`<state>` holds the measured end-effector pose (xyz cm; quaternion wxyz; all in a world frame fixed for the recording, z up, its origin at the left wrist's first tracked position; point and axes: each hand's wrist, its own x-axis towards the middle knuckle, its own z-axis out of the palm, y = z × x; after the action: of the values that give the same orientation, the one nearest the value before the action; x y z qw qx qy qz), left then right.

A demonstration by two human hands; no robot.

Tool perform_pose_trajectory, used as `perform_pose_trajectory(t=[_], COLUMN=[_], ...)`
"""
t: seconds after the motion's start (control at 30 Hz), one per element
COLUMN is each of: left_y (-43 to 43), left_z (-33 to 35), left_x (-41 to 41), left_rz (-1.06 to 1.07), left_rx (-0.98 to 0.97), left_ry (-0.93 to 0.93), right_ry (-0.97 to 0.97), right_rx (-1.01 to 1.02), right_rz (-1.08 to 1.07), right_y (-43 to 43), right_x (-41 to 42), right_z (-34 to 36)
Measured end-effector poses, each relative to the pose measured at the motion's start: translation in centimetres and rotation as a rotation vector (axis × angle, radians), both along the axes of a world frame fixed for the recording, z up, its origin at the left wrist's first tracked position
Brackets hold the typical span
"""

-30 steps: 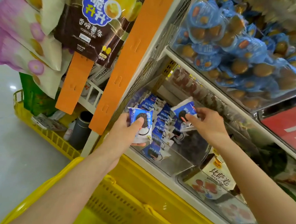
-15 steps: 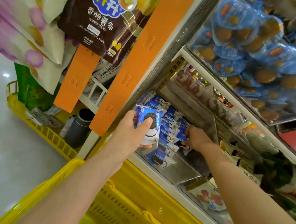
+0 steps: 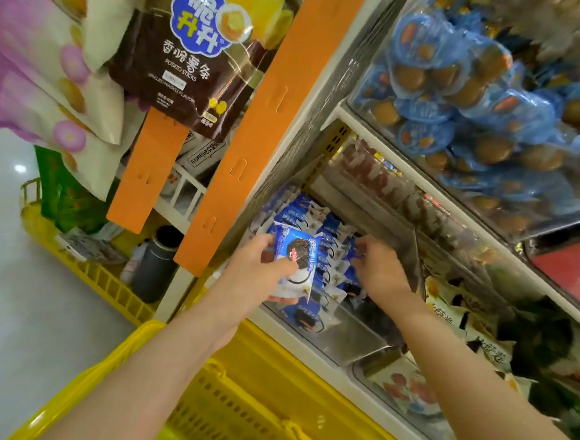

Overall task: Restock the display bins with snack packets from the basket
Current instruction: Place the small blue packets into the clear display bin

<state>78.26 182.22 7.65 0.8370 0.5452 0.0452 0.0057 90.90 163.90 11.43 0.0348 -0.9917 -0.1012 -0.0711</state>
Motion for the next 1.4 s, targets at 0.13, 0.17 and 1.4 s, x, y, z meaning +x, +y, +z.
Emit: perform_pose_trajectory(t=[0.13,0.17,1.4], left_y=[-0.4,-0.5,-2.8], left_z=[0.0,0.1,-2.9], left_x=[-0.6,-0.8,2.6], left_rz=[-0.029,-0.033,0.149], left_rx=[-0.002,-0.005,1.393], left_ry=[-0.039,-0.043,-0.582], right_ry=[-0.121,-0.062,0.233], right_rx=[0.456,0.533,-0.311], right_rz=[0.129,0.141,-0.015], right_y=[1.9,2.2,-1.4], right_x=[-4.6,-5.8,1.4], right_z=[1.5,1.8,2.1])
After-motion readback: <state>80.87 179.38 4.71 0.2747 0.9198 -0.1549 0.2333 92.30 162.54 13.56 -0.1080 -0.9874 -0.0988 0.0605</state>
